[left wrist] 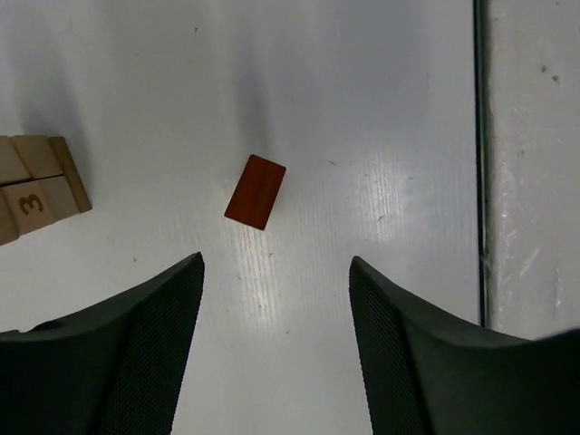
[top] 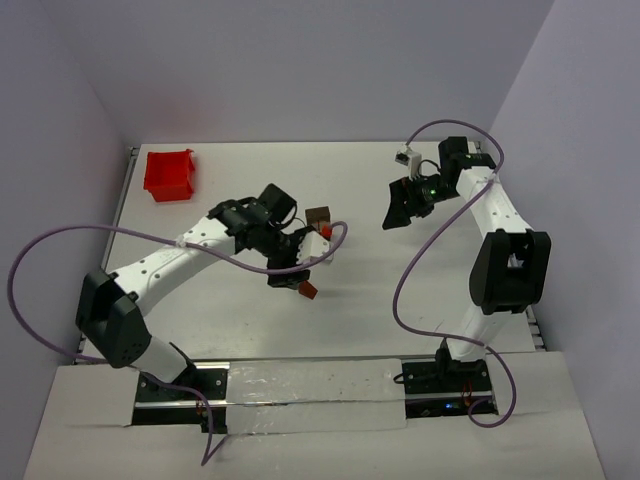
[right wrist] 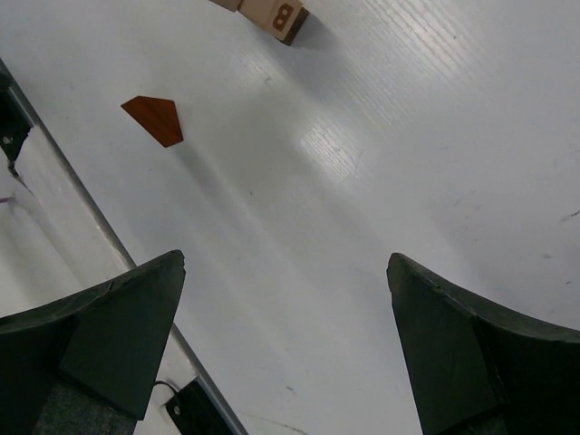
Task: Build the wood block tower
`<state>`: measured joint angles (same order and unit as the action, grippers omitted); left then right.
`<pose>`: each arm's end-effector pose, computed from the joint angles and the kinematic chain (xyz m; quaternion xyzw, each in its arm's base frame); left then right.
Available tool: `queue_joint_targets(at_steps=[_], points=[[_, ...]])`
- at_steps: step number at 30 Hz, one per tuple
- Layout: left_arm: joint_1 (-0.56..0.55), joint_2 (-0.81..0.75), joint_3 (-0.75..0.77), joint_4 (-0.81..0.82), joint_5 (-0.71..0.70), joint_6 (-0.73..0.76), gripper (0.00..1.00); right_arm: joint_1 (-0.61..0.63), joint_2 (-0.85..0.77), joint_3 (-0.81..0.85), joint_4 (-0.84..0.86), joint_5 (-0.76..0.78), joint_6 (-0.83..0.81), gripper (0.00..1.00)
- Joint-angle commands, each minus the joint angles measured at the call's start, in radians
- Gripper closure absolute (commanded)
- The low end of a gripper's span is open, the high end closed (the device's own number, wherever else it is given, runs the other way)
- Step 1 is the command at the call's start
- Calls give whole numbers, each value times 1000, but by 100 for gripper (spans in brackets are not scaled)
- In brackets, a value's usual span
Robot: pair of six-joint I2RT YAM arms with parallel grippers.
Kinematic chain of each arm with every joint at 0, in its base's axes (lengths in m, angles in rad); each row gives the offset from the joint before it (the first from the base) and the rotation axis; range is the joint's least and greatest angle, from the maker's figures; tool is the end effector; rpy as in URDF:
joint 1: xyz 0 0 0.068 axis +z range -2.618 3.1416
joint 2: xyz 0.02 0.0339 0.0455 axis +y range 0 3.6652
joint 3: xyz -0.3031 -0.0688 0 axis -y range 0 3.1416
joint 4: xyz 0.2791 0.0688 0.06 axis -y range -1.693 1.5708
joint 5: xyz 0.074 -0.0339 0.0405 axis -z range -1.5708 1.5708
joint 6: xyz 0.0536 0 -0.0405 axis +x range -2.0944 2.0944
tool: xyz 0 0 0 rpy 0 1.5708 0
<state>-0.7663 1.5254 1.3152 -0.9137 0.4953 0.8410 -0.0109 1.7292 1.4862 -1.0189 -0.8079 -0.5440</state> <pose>0.2302 -0.2570 0.3075 0.7183 0.6171 -0.2308 0.2236 0.3873 0.0345 0.2981 -0.2977 0.8606 0.3348 0.2424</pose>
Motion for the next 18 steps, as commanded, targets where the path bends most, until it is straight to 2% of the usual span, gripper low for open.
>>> queue_joint_targets(at_steps=[1,3,8,13,18], points=[[-20,93,62,61,-48,-30,35,3,-75,-38,-4,35,-31,0],[-27,164,101,67,-65,-48,42,-1,-94,-61,-4,44,-32,0],[-47,242,114,83,-62,-52,43,-53,-94,-82,2,40,-2,0],[-58,250,55,130,-85,-40,40,-113,-73,-69,-12,4,23,0],[-63,255,17,159,-93,-24,37,-121,-61,-63,-17,-1,28,0]])
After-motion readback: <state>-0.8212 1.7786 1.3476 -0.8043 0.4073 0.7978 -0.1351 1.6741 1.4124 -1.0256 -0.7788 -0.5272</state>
